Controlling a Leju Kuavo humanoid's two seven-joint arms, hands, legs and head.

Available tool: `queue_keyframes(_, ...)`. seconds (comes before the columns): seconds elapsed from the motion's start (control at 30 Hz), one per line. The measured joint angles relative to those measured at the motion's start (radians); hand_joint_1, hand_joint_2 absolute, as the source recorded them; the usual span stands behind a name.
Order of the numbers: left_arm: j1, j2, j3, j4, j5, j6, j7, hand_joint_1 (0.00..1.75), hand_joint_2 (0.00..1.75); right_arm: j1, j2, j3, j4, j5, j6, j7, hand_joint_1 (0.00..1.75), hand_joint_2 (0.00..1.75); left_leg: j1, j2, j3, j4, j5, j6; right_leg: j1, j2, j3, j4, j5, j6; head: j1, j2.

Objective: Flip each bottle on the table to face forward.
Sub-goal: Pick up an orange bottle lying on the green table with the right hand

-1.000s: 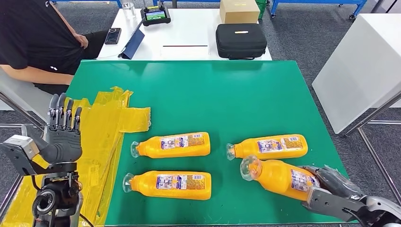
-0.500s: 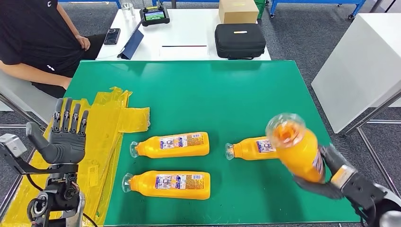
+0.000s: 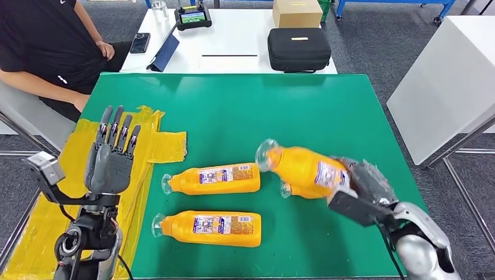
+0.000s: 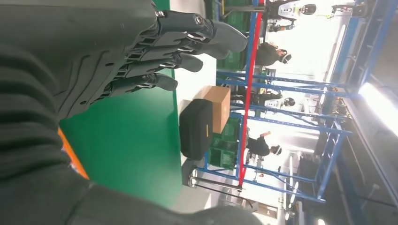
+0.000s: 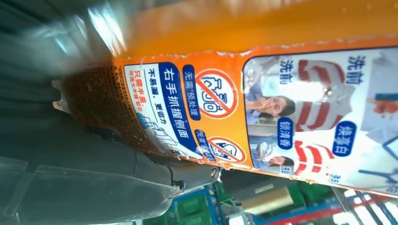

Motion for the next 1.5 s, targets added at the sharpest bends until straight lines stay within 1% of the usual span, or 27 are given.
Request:
queue_keyframes(0.07,0.013,-0.003,0.01,-0.014,-0.007,-0.002,-0.002,0.0,1.75,0.044,-0.019,0.004,-0.03,0.069,0.026,0.021,1.75,1.75,0.0,0.0,-0.001,0.0,0.0,0.0,0.0,0.0,-0.001,0.0,0.0,0.0,0.0,0.0)
queue_keyframes(0.13,0.032,-0.007,0.029,-0.035,-0.01,-0.001,-0.006,0.0,1.75,0.107,-0.054,-0.002,-0.068,0.149,0.064,0.047,1.75,1.75,-0.001,-0.001,-0.001,0.0,0.0,0.0,0.0,-0.001,-0.001,-0.001,0.0,0.0,0.0,0.0)
queue_keyframes(0.2,0.058,-0.012,0.06,-0.062,-0.009,-0.002,-0.007,0.0,1.75,0.174,-0.094,-0.026,-0.105,0.208,0.093,0.057,1.75,1.75,-0.002,-0.002,-0.002,0.0,-0.001,0.0,-0.001,-0.002,-0.002,-0.001,0.0,0.0,0.0,0.0)
queue_keyframes(0.27,0.08,-0.018,0.088,-0.088,-0.008,-0.008,-0.005,0.0,1.75,0.222,-0.125,-0.061,-0.134,0.236,0.113,0.049,1.75,1.75,-0.002,-0.001,-0.003,0.0,-0.001,0.001,-0.001,-0.001,-0.003,-0.001,0.0,0.0,0.0,0.0)
queue_keyframes(0.4,0.113,-0.037,0.123,-0.131,-0.01,-0.018,-0.002,0.0,1.75,0.289,-0.177,-0.105,-0.174,0.237,0.133,0.026,1.75,1.75,-0.003,0.001,-0.002,0.0,-0.001,0.001,-0.001,0.0,-0.002,-0.001,0.0,0.001,0.0,0.0)
queue_keyframes(0.47,0.126,-0.046,0.138,-0.148,-0.011,-0.02,0.0,0.0,1.75,0.322,-0.214,-0.11,-0.188,0.22,0.133,0.024,1.75,1.75,-0.003,0.0,-0.002,0.0,-0.001,0.001,-0.001,0.0,-0.002,-0.001,0.0,0.001,0.0,0.0)
queue_keyframes(0.63,0.15,-0.06,0.166,-0.18,-0.011,-0.03,0.003,0.0,1.75,0.387,-0.321,-0.111,-0.205,0.154,0.112,0.045,1.75,1.75,-0.003,0.001,-0.001,0.0,-0.001,0.001,-0.001,0.0,-0.002,-0.001,0.0,0.001,0.0,0.0)
queue_keyframes(0.73,0.157,-0.064,0.172,-0.19,-0.011,-0.035,0.003,0.0,1.75,0.403,-0.355,-0.107,-0.206,0.149,0.11,0.065,1.75,1.75,-0.003,0.001,-0.001,0.0,-0.001,0.001,-0.001,0.0,-0.002,-0.001,0.0,0.001,0.0,0.0)
queue_keyframes(0.87,0.162,-0.07,0.177,-0.195,-0.011,-0.039,0.003,0.0,1.75,0.419,-0.372,-0.094,-0.206,0.168,0.101,0.094,1.75,1.75,-0.002,0.001,-0.001,0.0,-0.001,0.001,-0.001,0.0,-0.002,-0.001,0.0,0.001,0.0,0.0)
queue_keyframes(1.07,0.165,-0.073,0.186,-0.195,-0.011,-0.04,0.003,0.0,1.75,0.434,-0.374,-0.063,-0.195,0.225,0.097,0.138,1.75,1.75,-0.002,0.001,-0.001,0.0,-0.001,0.001,0.0,0.0,-0.002,-0.001,0.0,0.001,0.0,0.0)
queue_keyframes(1.37,0.166,-0.073,0.188,-0.195,-0.011,-0.035,0.0,0.0,1.75,0.435,-0.374,-0.029,-0.166,0.263,0.1,0.16,1.75,1.75,-0.003,0.001,-0.001,0.0,-0.001,0.001,-0.001,0.0,-0.002,-0.001,0.0,0.001,0.0,0.0)
queue_keyframes(1.5,0.167,-0.073,0.188,-0.195,-0.011,-0.024,-0.005,0.0,1.75,0.434,-0.372,-0.017,-0.137,0.258,0.078,0.156,1.75,1.75,-0.003,0.001,-0.001,0.0,-0.001,0.001,-0.001,0.0,-0.002,-0.001,0.0,0.001,0.0,0.0)
